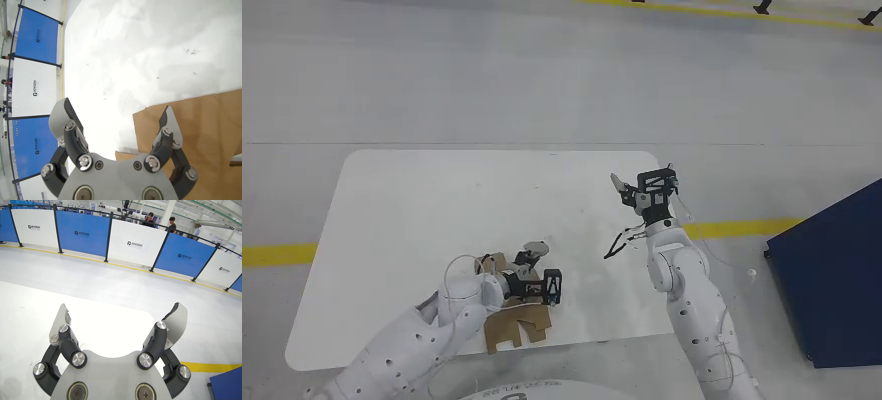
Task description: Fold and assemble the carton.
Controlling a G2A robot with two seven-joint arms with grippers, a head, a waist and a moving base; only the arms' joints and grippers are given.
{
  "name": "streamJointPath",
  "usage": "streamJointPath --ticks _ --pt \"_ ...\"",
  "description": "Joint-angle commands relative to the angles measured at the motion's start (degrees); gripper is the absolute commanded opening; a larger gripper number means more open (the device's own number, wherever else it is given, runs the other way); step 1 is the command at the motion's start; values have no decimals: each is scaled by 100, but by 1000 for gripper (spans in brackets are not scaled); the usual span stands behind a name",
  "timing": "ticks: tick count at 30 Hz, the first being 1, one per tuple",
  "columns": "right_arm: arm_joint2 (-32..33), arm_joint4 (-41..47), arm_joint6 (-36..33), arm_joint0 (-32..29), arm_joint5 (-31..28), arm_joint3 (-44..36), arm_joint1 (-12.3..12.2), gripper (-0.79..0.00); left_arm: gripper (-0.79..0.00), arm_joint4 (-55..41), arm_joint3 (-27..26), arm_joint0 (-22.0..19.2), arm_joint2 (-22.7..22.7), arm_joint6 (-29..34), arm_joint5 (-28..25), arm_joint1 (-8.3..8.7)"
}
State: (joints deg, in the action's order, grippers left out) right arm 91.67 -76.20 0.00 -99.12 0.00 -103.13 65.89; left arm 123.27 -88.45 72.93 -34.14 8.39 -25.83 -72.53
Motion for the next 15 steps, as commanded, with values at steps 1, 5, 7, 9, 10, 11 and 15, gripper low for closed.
streamJointPath --ticks 1,5,7,9,10,11,15 --pt "0 0 0 0 0 0 0 0 0 12 -60 49 -60 41 -139 33" --pt "0 0 0 0 0 0 0 0 0 -192 -239 228 -332 133 -448 132" --pt "0 0 0 0 0 0 0 0 0 -171 -356 348 -485 141 -566 205" --pt "0 0 0 0 0 0 0 0 0 -113 -480 485 -650 135 -672 287" --pt "0 0 0 0 0 0 0 0 0 -73 -540 560 -737 132 -701 329" --pt "0 0 0 0 0 0 0 0 0 -25 -601 636 -815 130 -742 370" --pt "0 0 0 0 0 0 0 0 0 151 -819 907 -1110 71 -908 520"
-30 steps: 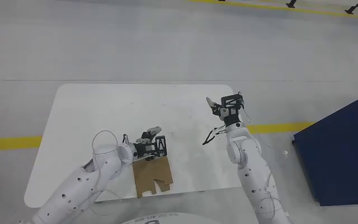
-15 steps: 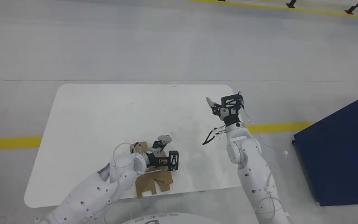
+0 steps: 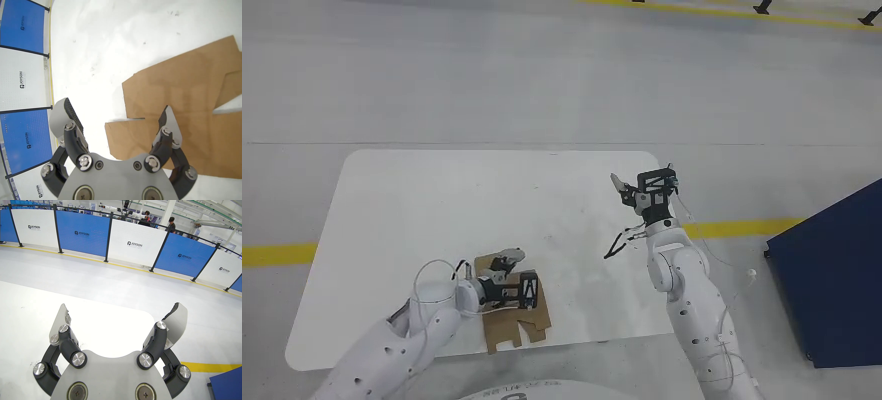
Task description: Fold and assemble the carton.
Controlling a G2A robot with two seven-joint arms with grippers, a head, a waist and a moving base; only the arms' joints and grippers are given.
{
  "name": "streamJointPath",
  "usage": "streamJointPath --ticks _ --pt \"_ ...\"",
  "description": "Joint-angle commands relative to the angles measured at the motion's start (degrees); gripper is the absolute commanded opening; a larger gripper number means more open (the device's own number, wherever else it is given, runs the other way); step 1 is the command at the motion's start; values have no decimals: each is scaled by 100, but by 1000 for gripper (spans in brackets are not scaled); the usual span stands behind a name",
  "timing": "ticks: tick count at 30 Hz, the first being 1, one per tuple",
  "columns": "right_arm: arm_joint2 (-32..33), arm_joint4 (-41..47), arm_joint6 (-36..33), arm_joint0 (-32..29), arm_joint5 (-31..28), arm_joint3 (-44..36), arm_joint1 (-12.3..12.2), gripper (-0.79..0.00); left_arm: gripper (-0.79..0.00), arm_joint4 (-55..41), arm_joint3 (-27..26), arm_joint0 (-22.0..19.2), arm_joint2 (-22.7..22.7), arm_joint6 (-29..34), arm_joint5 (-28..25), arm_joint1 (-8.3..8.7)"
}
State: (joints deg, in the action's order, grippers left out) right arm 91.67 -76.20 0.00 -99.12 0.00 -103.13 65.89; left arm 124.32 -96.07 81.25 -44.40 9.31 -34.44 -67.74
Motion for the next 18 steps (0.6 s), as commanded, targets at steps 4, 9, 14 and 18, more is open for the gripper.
streamJointPath --ticks 4,9,14,18 --pt "0 0 0 0 0 0 0 0 0 228 -263 306 -399 -20 -190 177" --pt "0 0 0 0 0 0 0 0 0 262 -636 623 -816 -119 -226 320" --pt "0 0 0 0 0 0 0 0 0 -413 -870 720 -1085 -943 -139 368" --pt "0 0 0 0 0 0 0 0 0 -590 -610 275 -679 -976 14 237"
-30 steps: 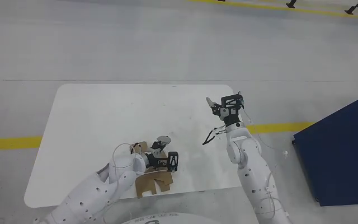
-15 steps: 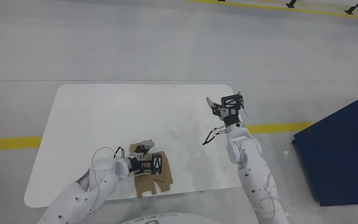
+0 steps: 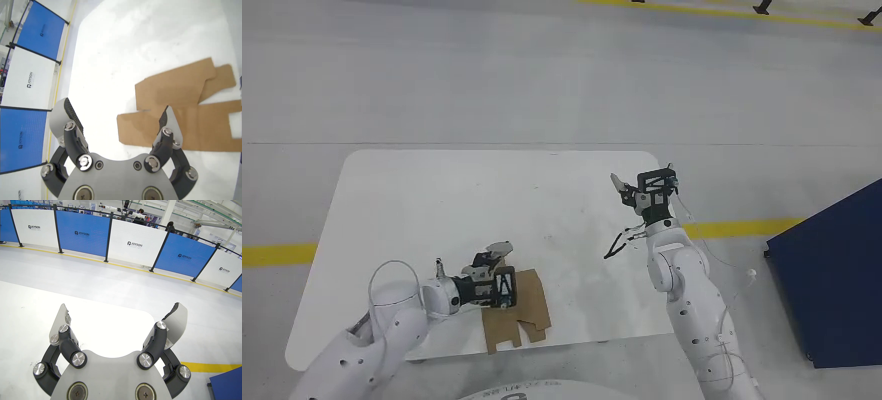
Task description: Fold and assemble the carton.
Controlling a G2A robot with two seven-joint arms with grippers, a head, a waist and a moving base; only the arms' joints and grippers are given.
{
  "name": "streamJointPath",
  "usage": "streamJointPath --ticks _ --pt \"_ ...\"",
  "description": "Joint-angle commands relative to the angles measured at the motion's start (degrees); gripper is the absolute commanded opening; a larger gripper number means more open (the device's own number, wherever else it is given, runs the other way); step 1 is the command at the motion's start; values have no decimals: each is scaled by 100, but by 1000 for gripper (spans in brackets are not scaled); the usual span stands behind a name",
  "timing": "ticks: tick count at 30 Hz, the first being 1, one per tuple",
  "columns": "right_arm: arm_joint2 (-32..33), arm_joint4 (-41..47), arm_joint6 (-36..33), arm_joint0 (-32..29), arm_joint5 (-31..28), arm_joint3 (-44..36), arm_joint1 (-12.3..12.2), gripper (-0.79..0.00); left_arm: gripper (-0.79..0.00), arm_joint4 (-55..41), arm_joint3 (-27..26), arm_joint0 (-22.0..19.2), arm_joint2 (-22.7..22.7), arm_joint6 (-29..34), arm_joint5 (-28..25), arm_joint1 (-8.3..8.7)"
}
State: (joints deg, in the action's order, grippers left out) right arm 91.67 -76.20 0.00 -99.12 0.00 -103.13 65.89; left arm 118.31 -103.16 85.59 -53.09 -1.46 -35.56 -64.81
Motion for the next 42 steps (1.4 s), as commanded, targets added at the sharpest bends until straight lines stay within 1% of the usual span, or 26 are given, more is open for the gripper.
streamJointPath --ticks 1,6,9,12,16,20,24,29,35,42 --pt "0 0 0 0 0 0 0 0 0 9 167 -292 388 184 187 -115" --pt "0 0 0 0 0 0 0 0 0 257 617 -1015 1483 521 382 -465" --pt "0 0 0 0 0 0 0 0 0 295 1018 -1370 2029 670 578 -710" --pt "0 0 0 0 0 0 0 0 0 384 1424 -1653 2472 832 680 -940" --pt "0 0 0 0 0 0 0 0 0 398 1839 -1899 2707 1008 820 -1148" --pt "0 0 0 0 0 0 0 0 0 386 2040 -1977 2742 1145 913 -1239" --pt "0 0 0 0 0 0 0 0 0 388 2133 -1949 2663 1221 927 -1238" --pt "0 0 0 0 0 0 0 0 0 457 2044 -1753 2438 1277 924 -1124" --pt "0 0 0 0 0 0 0 0 0 708 1637 -1340 2032 1269 869 -865" --pt "0 0 0 0 0 0 0 0 0 1099 1007 -731 1362 1212 790 -505"
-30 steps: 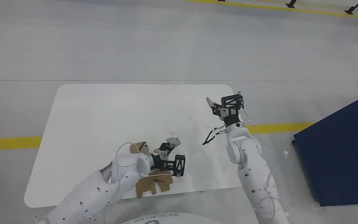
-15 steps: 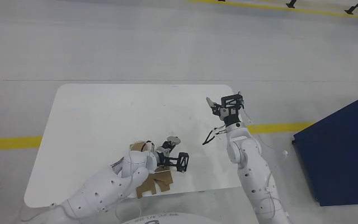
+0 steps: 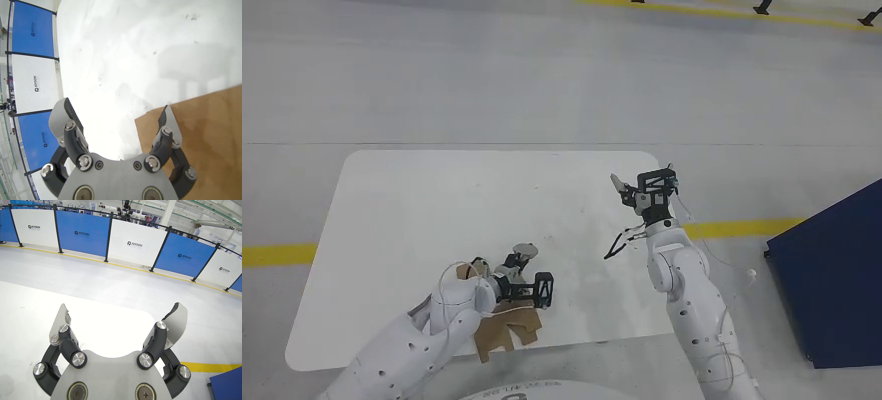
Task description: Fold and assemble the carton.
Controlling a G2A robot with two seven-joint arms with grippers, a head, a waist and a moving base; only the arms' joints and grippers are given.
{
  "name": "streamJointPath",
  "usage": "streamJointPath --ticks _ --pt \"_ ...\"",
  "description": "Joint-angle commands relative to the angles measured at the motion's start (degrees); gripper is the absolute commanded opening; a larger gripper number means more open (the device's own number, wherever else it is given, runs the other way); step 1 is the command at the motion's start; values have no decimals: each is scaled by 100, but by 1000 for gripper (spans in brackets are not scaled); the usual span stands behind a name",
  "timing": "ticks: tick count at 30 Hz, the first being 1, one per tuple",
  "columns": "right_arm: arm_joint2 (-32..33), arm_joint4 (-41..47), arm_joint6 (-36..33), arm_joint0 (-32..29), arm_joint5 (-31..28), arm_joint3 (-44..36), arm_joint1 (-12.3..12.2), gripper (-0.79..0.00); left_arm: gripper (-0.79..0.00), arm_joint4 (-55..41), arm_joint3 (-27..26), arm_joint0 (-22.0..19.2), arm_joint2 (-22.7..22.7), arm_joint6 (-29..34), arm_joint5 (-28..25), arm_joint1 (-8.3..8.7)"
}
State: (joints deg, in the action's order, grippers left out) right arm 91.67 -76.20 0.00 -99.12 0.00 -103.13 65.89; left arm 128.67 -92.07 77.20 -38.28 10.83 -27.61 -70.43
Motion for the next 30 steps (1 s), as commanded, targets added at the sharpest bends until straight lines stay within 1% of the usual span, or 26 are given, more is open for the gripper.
streamJointPath --ticks 1,6,10,12,15,17,20,24,27,30 --pt "0 0 0 0 0 0 0 0 0 96 -187 190 -228 -38 -6 103" --pt "0 0 0 0 0 0 0 0 0 158 -582 601 -793 -152 -10 309" --pt "0 0 0 0 0 0 0 0 0 227 -863 921 -1169 -319 -121 452" --pt "0 0 0 0 0 0 0 0 0 88 -983 1052 -1336 -569 -108 502" --pt "0 0 0 0 0 0 0 0 0 -284 -1063 1097 -1478 -1067 -25 526" --pt "0 0 0 0 0 0 0 0 0 -481 -993 979 -1388 -1387 -163 507" --pt "0 0 0 0 0 0 0 0 0 -468 -716 664 -1017 -1467 -188 411" --pt "0 0 0 0 0 0 0 0 0 -396 -178 141 -317 -1415 40 176" --pt "0 0 0 0 0 0 0 0 0 -30 277 -205 209 -1169 292 -16" --pt "0 0 0 0 0 0 0 0 0 28 668 -441 485 -1039 317 -159"
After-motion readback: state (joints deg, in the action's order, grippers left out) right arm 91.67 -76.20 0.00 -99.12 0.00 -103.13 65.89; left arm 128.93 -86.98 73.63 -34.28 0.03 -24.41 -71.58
